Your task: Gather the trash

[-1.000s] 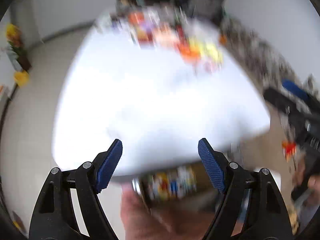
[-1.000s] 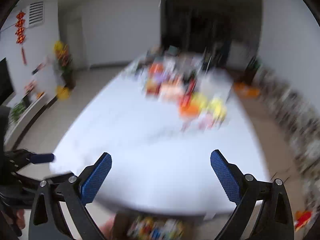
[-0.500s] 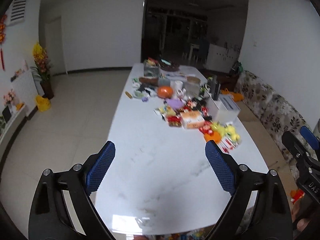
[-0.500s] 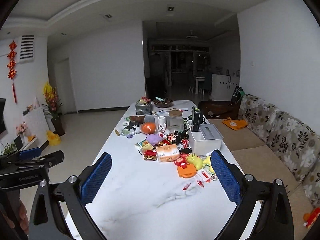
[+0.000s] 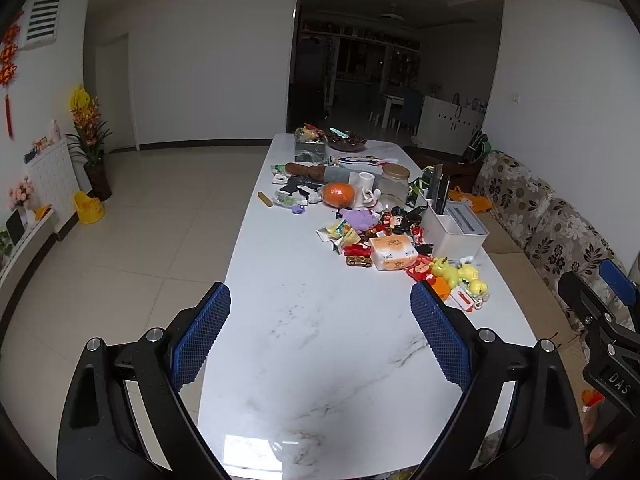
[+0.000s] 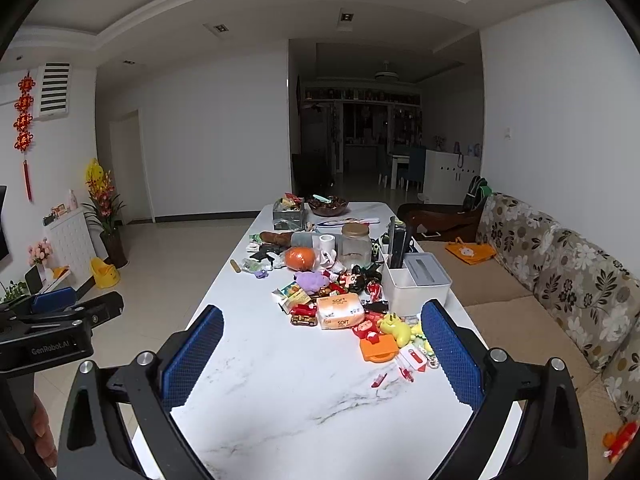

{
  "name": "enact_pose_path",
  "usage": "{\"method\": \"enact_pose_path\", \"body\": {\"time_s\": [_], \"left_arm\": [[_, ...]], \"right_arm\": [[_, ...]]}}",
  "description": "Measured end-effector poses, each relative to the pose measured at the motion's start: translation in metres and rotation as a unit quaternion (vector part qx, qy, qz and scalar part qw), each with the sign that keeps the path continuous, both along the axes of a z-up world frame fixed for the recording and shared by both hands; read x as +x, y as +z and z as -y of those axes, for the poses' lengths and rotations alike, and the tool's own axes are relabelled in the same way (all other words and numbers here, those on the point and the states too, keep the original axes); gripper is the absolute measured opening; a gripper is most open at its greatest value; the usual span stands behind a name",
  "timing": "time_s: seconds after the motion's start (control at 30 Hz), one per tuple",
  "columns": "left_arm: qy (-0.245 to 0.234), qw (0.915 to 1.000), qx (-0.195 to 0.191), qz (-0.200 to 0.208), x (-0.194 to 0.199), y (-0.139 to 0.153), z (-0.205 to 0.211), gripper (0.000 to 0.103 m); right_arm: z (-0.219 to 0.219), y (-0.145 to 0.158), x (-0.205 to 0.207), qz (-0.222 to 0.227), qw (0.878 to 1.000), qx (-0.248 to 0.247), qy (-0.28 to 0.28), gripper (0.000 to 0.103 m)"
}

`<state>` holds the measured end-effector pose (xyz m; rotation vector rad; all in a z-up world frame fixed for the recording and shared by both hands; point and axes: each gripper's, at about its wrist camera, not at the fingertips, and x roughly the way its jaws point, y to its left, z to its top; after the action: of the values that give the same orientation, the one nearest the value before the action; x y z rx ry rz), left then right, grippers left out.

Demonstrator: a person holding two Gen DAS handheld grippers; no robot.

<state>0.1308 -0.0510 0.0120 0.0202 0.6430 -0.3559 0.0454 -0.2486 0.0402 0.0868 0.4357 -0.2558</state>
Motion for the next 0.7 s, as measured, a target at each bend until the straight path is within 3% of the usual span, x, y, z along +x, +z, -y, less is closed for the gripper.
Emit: {"method": "enact_pose_path", "body": {"time_s": [0.7], "left_arm": [[0.008, 0.9998, 0.020, 0.005, -0.0026, -0.0018, 0.0001, 0.089]], "right_arm": [[0.0012, -0.0075, -0.0015, -0.007, 1.000, 0.003, -0.001, 0.098]]}}
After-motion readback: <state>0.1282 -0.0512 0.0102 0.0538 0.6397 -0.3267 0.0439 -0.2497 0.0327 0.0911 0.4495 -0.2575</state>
